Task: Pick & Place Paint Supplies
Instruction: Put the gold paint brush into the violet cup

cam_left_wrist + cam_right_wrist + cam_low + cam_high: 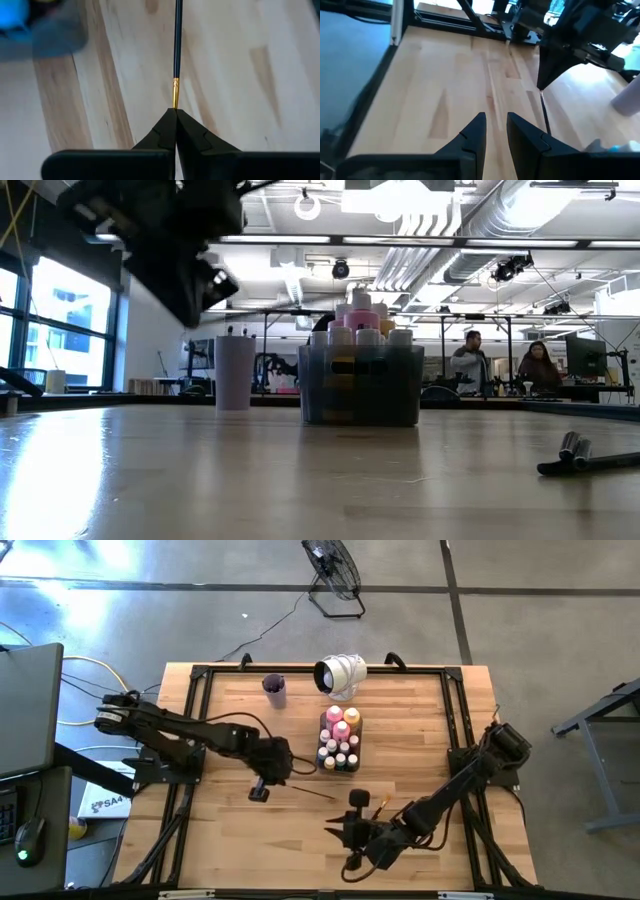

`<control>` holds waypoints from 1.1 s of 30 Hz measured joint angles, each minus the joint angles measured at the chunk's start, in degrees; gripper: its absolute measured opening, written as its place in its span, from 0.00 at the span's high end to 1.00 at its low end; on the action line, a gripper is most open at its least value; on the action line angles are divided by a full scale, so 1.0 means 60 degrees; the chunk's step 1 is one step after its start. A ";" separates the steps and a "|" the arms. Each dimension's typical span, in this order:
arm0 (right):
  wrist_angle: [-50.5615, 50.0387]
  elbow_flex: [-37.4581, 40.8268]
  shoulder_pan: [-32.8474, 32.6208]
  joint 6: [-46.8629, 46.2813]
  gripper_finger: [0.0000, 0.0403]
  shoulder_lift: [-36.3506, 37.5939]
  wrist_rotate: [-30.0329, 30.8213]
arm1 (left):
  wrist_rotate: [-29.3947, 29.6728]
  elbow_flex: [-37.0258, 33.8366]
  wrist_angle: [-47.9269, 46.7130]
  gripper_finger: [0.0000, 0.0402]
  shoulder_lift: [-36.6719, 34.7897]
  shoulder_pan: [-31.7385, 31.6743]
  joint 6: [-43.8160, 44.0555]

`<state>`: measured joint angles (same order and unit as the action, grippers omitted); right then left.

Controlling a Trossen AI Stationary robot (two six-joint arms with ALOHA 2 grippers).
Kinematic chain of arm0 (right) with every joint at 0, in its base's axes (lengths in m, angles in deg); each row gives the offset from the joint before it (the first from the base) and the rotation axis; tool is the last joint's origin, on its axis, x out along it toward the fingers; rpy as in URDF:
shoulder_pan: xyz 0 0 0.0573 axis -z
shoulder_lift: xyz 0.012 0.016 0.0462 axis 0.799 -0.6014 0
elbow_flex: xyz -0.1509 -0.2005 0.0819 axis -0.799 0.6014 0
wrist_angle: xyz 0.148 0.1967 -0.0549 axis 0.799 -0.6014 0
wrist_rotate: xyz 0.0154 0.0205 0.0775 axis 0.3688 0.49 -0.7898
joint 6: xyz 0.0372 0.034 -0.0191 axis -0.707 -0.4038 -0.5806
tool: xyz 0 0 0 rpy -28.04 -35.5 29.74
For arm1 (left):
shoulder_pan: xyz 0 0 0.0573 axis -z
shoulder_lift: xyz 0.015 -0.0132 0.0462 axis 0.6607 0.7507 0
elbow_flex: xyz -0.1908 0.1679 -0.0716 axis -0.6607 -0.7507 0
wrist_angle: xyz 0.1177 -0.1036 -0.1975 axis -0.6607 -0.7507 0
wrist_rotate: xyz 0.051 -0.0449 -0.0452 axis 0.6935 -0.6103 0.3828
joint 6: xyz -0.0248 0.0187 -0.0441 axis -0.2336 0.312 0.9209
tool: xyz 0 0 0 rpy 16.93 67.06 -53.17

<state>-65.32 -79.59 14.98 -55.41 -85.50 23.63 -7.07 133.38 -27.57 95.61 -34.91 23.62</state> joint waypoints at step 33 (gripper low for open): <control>-0.0630 0.0000 0.1934 0.1724 0.62 -0.0474 -0.0595 | -0.0806 0.0885 -0.0576 1.00 -0.0018 -0.0004 0.0786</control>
<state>-69.10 -79.59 26.59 -45.06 -88.35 20.06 -11.91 138.69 -31.03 95.50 -34.93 28.34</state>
